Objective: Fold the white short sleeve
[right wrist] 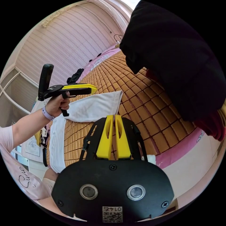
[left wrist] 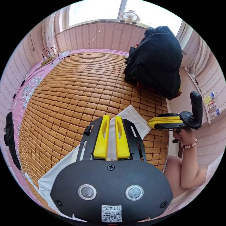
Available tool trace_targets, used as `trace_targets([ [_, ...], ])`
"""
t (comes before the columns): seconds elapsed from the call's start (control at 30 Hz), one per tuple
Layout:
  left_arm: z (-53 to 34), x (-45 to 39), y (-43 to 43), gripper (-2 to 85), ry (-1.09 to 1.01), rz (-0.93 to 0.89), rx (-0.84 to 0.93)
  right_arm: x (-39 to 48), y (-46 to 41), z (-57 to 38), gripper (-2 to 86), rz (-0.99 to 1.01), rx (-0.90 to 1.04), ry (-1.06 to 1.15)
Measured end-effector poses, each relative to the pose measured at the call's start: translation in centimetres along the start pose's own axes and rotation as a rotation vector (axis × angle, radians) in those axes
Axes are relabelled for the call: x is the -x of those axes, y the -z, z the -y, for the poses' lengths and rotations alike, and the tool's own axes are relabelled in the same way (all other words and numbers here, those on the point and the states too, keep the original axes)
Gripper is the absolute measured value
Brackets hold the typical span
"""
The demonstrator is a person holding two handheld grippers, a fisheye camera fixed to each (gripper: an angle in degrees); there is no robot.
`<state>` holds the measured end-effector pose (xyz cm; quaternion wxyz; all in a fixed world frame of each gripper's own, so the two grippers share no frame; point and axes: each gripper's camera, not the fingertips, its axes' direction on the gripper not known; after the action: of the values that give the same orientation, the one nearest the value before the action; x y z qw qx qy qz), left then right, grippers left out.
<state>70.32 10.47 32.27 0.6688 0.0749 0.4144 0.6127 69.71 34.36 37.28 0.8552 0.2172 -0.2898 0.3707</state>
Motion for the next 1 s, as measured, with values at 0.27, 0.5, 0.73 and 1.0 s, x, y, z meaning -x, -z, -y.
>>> trace_targets([
  [0.27, 1.5, -3.9, -2.5, 3.9, -0.114, 0.032, 0.148, 1.4, -4.7, -0.3, 5.7, -0.141, 0.083, 0.122],
  [0.5, -0.4, -3.9, -1.4, 5.1, -0.059, -0.002, 0.100, 0.7, -8.7, -1.3, 4.7, -0.148, 0.074, 0.132],
  [0.73, -9.1, -0.9, 10.5, 5.4, 0.012, -0.033, -0.081, -0.2, -11.6, -2.5, 6.5, -0.248, 0.026, 0.082],
  [1.0, -39.9, 0.4, 23.6, 6.0, 0.400, 0.293, 0.055, 11.9, -20.8, -1.3, 7.4, -0.394, 0.019, 0.436],
])
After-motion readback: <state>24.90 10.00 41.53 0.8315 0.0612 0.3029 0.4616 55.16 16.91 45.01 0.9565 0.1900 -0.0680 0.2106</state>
